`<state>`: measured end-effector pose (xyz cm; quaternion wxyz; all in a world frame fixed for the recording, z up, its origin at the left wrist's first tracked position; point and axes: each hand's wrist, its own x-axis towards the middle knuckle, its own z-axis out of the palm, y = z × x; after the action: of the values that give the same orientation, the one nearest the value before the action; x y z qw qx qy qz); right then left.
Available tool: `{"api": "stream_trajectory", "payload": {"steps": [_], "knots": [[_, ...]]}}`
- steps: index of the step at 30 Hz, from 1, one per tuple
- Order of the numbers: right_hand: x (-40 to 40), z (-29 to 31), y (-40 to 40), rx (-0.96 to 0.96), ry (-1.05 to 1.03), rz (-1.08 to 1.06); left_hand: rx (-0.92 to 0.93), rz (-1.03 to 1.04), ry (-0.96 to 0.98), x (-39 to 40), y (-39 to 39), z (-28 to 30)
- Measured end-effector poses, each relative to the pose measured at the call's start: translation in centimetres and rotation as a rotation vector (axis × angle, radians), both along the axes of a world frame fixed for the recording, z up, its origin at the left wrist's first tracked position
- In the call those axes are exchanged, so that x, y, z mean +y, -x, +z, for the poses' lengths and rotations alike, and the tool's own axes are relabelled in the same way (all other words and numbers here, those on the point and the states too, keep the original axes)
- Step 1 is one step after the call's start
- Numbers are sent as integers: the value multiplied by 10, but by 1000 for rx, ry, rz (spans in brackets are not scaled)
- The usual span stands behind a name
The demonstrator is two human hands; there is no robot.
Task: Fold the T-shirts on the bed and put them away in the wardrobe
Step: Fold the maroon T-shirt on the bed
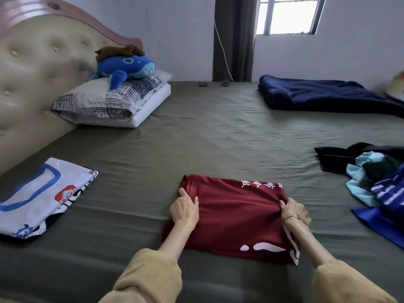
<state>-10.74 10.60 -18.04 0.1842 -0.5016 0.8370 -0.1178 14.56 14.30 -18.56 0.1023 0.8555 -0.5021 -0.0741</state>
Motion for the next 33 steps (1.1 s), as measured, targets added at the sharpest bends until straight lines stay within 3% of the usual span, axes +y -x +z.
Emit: {"api": "stream_trajectory", "payload": {"steps": [5, 10, 12, 15, 17, 20, 22, 25, 33], "knots": [[18, -7, 23, -38, 61, -19, -184, -3, -40, 2, 24, -8], [27, -10, 26, -97, 65, 90, -91, -270, 42, -1, 61, -8], [24, -12, 31, -273, 93, 109, -23, -497, 41, -2, 80, -9], [22, -6, 34, -775, 151, 59, -65, -728, -26, 4, 101, -16], [25, 2, 28, -1029, 131, 39, -120, -714, 15, 9, 101, -21], [23, 12, 12, -1164, 93, 47, -73, -642, 196, 14, 93, -19], [19, 18, -6, -1174, 80, 54, 75, -604, 274, 12, 82, -18], [12, 28, -43, -1151, 46, 106, 497, -414, 314, 10, 63, -11], [16, 42, -141, -1030, -185, 316, 1254, -79, 180, 3, 3, 19]]}}
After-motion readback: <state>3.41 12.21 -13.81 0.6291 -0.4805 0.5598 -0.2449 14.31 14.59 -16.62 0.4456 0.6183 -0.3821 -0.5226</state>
